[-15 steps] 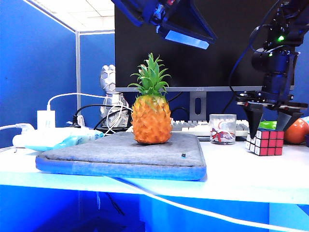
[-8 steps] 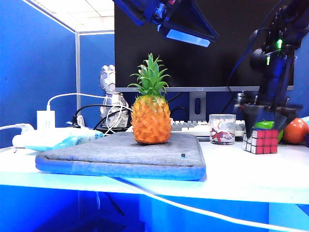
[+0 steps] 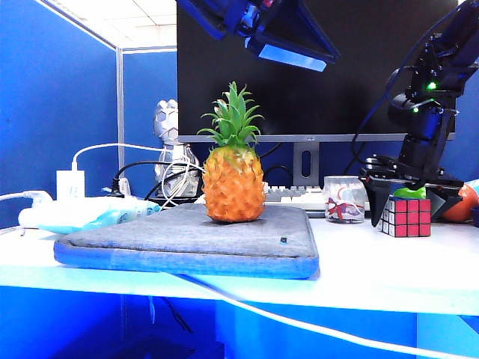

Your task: Rotate the Rubik's Cube so that its red face is facing towards you.

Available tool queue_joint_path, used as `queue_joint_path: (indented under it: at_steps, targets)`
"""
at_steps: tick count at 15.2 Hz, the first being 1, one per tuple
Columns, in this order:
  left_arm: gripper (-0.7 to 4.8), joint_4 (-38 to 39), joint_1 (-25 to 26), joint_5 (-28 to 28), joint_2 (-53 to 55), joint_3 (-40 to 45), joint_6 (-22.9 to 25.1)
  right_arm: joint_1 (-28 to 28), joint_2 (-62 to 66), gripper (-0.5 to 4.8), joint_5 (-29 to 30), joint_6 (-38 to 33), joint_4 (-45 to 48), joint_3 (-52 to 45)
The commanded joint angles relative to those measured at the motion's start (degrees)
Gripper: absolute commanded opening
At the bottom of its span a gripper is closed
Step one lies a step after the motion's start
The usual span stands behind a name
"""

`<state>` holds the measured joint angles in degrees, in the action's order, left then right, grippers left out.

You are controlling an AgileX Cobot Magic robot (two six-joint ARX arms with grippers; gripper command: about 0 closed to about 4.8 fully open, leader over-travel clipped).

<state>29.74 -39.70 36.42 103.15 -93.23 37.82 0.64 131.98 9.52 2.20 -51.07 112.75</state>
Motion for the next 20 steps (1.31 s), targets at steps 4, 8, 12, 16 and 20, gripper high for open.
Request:
queue_joint_path:
  at_steps: [4,8,12,16,20]
  targets:
    - [2.85,-3.21,-0.04,-3.28,-0.48,-1.99,-7.5,-0.44,-7.72,4.79,-4.61,2.08,-5.46,1.95]
    - [2.85,-2.67,-0.02,-11.93,-2.49,-3.32,-9.29,-2.01,-16.28,4.79,-2.56,2.56,-7.45,1.95]
    - [2.67,-3.87,3.63,-22.29,-10.78,-3.26,-12.92,-4.55,-30.86,-0.06,13.11,1.88,-4.0,1.95]
    - [2.41,-2.29,11.37,-19.52,-16.96,-3.17,-18.84,-4.74,-45.03,-0.06,13.09,2.45,-4.35,1.73]
    - [2.4,1.46,16.06,-19.67,-23.74,-3.15,-17.88,-4.74,-59.71,-0.06,10.56,4.07,-6.12,1.66]
